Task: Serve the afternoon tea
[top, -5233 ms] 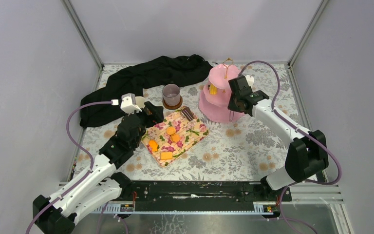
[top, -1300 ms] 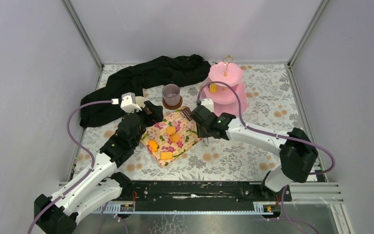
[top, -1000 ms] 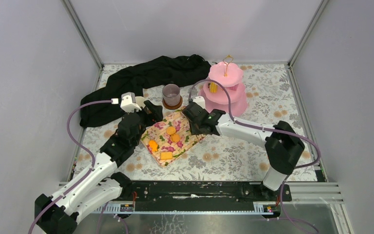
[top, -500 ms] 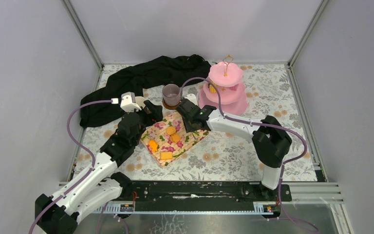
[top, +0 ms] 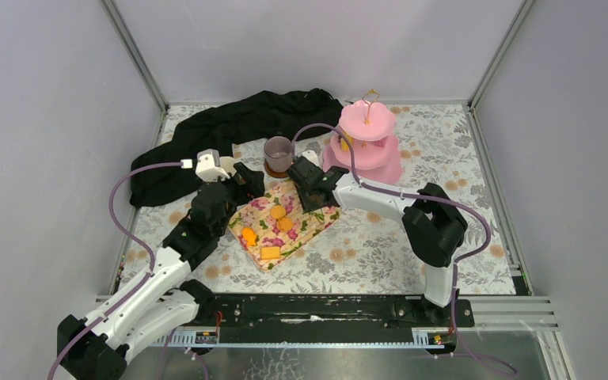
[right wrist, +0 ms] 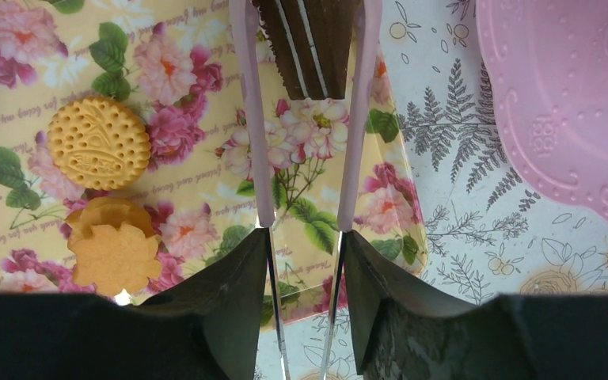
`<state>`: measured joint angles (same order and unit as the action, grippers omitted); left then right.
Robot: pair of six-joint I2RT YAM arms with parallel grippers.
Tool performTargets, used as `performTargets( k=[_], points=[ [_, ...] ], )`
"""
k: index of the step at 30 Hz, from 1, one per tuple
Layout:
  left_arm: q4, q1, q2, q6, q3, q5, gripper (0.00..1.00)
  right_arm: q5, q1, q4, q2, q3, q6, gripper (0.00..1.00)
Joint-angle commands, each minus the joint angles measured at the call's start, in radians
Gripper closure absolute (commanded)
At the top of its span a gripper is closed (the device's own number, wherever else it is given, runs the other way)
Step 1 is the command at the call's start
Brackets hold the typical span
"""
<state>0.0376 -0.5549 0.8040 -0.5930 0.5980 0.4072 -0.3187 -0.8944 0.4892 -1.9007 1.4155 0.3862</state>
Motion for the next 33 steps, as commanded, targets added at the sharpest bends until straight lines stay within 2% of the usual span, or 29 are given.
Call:
performTargets(
  k=[1,21,33],
  points=[
    [-0.071,0.009,-0.003,-0.004,0.0,-0.004,0.08,0.014,0.013,0.008,-0.018,0.057,-0.032,0.54],
    [-0.07,0.013,-0.007,-0.004,-0.001,-0.001,0.08,0.064,0.015,0.005,-0.048,0.047,-0.032,0.54],
    [-0.07,0.018,-0.004,-0.004,-0.001,-0.002,0.08,0.042,0.014,0.034,-0.087,0.077,-0.03,0.56]
  ],
)
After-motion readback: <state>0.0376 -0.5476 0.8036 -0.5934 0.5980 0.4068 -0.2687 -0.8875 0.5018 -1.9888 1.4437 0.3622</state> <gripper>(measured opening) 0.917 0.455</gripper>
